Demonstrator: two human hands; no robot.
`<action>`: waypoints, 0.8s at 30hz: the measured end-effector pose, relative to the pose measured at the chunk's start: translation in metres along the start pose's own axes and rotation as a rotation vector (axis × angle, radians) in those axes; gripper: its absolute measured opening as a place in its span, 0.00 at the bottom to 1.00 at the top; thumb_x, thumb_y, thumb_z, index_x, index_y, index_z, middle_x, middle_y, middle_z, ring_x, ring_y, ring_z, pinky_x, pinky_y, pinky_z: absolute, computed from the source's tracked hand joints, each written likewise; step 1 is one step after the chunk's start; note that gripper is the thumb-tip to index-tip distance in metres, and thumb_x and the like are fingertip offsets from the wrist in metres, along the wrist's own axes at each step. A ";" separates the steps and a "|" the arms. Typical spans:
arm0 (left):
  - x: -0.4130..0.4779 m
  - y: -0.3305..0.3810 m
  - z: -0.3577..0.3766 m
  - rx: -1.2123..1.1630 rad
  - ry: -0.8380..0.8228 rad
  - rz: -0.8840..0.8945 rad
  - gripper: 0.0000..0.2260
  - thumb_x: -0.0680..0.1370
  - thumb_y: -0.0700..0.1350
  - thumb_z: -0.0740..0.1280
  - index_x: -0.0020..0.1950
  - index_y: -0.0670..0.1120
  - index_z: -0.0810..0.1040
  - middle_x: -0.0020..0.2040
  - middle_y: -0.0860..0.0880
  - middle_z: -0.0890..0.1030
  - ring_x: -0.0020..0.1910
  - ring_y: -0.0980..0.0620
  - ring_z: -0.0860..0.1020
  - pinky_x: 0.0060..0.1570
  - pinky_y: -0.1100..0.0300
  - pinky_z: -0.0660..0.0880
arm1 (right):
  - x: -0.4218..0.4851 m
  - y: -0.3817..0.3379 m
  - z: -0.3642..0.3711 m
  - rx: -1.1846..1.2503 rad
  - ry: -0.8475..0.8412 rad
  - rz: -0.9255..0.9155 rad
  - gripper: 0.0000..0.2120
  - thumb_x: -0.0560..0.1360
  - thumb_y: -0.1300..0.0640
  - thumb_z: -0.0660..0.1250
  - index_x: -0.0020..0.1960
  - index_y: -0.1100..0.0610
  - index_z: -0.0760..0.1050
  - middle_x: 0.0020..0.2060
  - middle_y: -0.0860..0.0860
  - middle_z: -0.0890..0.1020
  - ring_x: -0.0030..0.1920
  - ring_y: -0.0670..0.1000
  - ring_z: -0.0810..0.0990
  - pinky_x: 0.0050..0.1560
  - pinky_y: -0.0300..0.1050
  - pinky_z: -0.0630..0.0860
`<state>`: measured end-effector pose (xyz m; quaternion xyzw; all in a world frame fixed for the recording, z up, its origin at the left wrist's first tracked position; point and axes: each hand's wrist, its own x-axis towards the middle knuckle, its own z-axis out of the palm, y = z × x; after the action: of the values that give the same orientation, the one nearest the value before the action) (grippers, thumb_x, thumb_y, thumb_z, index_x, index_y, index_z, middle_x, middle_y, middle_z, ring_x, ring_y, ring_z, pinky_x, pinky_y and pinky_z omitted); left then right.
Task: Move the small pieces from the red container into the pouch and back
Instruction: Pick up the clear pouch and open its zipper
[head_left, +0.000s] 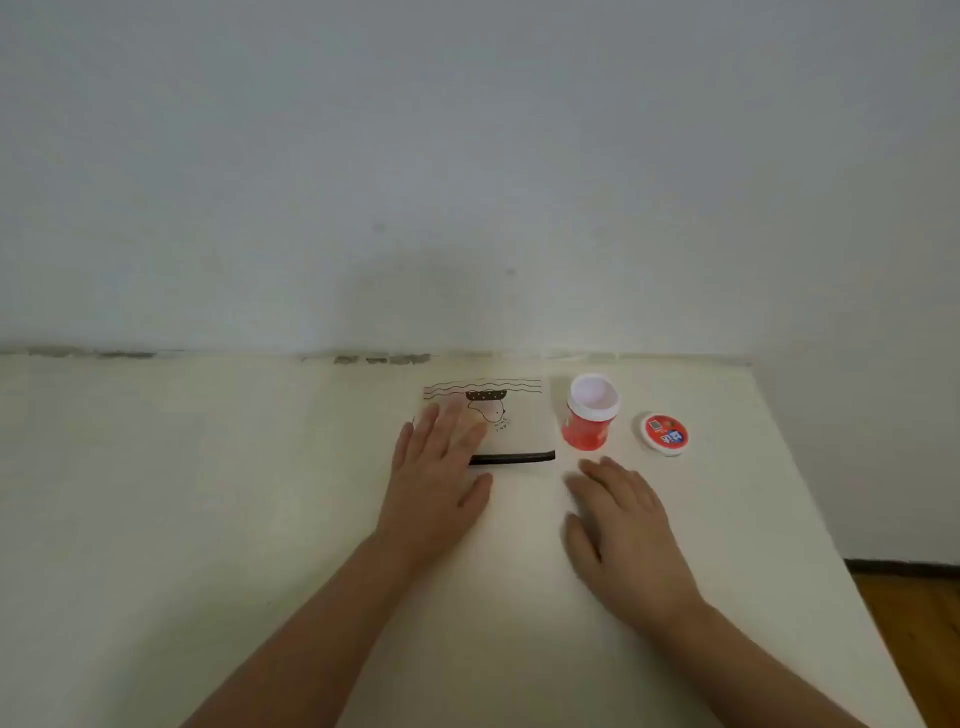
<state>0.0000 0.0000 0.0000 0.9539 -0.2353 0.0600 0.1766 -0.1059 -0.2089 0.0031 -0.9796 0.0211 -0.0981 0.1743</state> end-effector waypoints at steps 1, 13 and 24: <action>0.003 -0.002 0.000 0.003 0.003 0.026 0.28 0.76 0.58 0.56 0.77 0.54 0.63 0.81 0.51 0.54 0.80 0.47 0.50 0.76 0.46 0.47 | 0.005 -0.002 0.003 0.028 0.026 -0.025 0.21 0.74 0.52 0.59 0.65 0.56 0.75 0.64 0.53 0.77 0.68 0.56 0.72 0.71 0.54 0.63; 0.020 -0.010 0.014 0.166 -0.081 0.115 0.25 0.80 0.60 0.50 0.77 0.60 0.58 0.81 0.53 0.54 0.79 0.51 0.49 0.74 0.45 0.52 | 0.019 -0.014 0.014 0.142 0.086 -0.055 0.26 0.75 0.56 0.61 0.72 0.54 0.63 0.59 0.56 0.79 0.59 0.56 0.75 0.56 0.47 0.72; -0.061 0.005 0.000 0.147 -0.034 0.070 0.20 0.81 0.55 0.53 0.72 0.54 0.67 0.77 0.48 0.64 0.75 0.46 0.59 0.71 0.44 0.58 | -0.030 -0.032 0.011 0.031 0.089 -0.012 0.17 0.75 0.55 0.58 0.60 0.59 0.74 0.56 0.57 0.81 0.57 0.60 0.77 0.57 0.51 0.74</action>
<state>-0.0562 0.0222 -0.0102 0.9563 -0.2665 0.0673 0.1000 -0.1326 -0.1732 -0.0012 -0.9715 0.0216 -0.1432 0.1878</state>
